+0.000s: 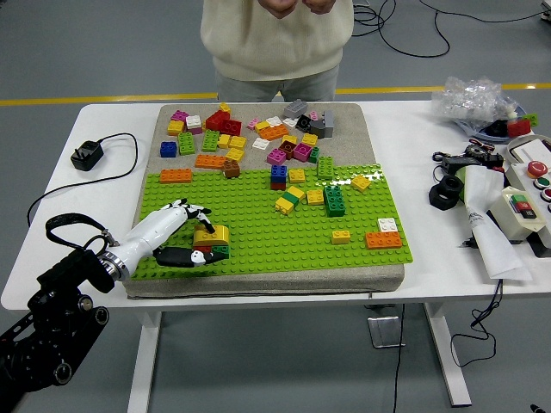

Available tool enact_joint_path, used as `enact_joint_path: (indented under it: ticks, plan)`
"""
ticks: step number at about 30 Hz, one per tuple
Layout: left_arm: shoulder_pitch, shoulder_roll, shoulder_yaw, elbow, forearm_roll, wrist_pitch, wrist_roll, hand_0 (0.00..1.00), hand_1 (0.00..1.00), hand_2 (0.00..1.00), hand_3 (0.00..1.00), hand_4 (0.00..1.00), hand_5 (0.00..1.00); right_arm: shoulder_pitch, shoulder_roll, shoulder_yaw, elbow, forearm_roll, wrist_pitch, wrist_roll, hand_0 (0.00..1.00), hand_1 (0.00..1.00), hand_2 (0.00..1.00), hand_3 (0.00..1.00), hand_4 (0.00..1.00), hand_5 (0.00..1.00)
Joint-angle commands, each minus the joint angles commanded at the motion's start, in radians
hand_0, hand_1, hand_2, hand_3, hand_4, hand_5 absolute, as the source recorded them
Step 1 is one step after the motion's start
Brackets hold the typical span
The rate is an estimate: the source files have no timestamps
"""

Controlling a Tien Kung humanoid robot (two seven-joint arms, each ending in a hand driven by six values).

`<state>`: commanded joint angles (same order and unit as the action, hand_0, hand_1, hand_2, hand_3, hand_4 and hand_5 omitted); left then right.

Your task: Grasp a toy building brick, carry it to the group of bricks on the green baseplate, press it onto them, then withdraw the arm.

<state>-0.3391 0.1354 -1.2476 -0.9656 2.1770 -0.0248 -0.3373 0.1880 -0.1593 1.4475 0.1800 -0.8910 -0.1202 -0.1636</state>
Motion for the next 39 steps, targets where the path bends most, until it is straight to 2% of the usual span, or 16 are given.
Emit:
enact_joint_path:
  ticks: [23, 39]
  plan:
    - [0.011, -0.001, -0.003, 0.024, -0.004, 0.0, -0.002, 0.998, 0.904, 0.877, 0.556, 0.976, 0.691, -0.002, 0.001, -0.006, 0.0, -0.001, -0.005, 0.0, 0.794, 0.702, 0.749, 0.709, 0.901, 0.549]
    - [-0.002, 0.009, -0.051, -0.134, -0.232, 0.007, -0.009, 0.998, 0.859, 0.819, 0.555, 0.974, 0.682, -0.002, 0.003, -0.006, 0.0, 0.001, -0.005, 0.003, 0.794, 0.701, 0.749, 0.708, 0.901, 0.55]
